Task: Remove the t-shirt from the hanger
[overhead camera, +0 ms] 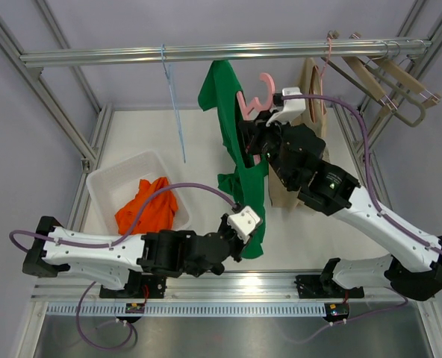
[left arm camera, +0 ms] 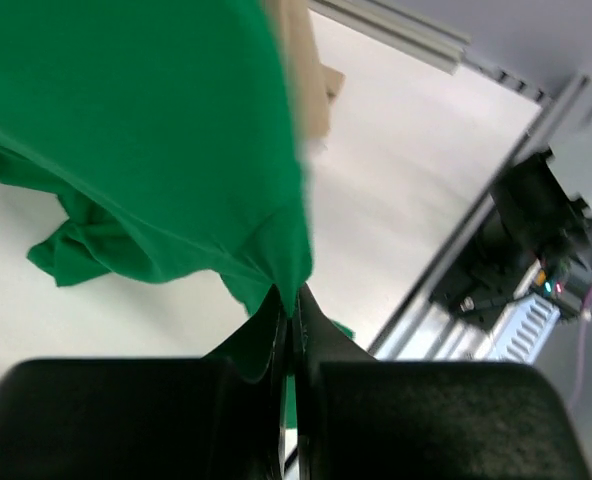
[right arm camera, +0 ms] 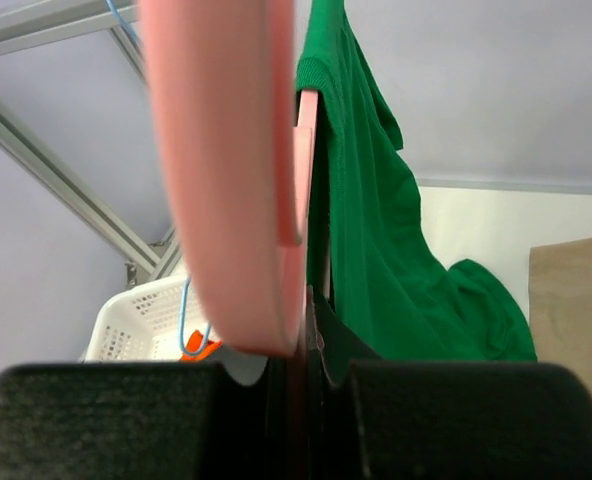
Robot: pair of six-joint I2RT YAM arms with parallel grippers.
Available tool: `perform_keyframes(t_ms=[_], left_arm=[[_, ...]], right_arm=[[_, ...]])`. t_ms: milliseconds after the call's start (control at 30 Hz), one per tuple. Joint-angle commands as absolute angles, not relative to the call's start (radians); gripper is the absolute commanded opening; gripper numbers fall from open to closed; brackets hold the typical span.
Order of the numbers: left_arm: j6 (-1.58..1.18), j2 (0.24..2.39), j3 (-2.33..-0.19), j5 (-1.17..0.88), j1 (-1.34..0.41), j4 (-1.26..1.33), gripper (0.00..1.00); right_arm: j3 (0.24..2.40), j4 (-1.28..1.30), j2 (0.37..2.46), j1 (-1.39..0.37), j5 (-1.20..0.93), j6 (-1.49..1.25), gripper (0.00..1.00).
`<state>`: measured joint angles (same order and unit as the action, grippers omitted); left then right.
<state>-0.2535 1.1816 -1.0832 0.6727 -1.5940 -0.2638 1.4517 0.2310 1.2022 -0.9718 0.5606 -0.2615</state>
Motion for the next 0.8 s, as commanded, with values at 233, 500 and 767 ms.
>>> perform_keyframes(t_ms=[233,500,767], left_arm=[[-0.472,1.074,-0.803,0.531,-1.646,-0.167,0.00],[-0.471,1.248,-0.770,0.358,-1.644,0.043,0.00],[-0.346,1.071,-0.870,0.648,-1.654,-0.175,0.00]], right_arm=[[1.945,-0.020,1.403,-0.893,0.536,-0.179,0.00],[2.040,0.058,1.465,-0.733,0.316,-0.388,0.00],[1.711,0.192,1.162,-0.698,0.156,-0.355,0.00]])
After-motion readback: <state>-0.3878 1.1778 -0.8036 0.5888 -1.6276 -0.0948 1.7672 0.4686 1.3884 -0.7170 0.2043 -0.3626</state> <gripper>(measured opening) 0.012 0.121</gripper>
